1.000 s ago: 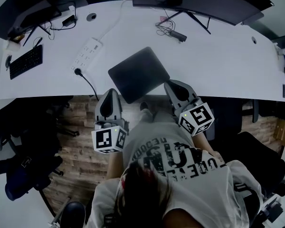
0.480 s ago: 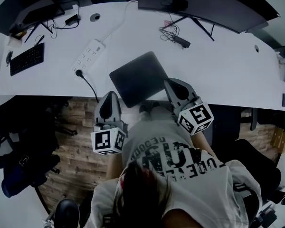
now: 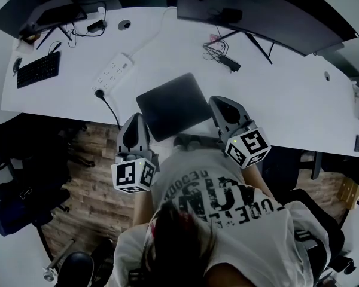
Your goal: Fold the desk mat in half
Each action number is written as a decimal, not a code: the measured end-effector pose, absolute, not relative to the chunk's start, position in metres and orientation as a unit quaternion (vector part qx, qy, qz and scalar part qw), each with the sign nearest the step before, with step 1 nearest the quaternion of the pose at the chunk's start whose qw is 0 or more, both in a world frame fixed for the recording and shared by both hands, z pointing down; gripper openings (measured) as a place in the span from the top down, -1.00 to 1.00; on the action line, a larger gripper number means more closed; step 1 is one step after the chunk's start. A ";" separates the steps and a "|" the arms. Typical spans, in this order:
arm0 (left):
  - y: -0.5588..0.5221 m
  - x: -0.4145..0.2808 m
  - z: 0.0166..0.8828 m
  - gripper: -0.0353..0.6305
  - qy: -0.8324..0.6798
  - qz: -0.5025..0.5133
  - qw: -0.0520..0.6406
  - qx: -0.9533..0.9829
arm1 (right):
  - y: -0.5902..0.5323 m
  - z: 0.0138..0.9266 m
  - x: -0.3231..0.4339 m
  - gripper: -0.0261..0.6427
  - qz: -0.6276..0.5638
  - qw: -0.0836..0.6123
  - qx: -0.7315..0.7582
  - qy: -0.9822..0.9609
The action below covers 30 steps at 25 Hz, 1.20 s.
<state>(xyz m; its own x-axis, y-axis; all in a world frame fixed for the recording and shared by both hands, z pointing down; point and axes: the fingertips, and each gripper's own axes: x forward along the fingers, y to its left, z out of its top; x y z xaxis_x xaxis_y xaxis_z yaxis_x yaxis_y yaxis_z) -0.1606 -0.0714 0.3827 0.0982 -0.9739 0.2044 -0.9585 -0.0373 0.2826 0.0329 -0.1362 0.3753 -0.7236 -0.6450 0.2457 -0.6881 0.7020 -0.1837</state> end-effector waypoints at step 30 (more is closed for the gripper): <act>-0.006 -0.144 0.625 0.44 -0.503 0.052 0.568 0.649 | -0.117 0.385 0.016 0.94 0.167 0.076 0.313 -0.932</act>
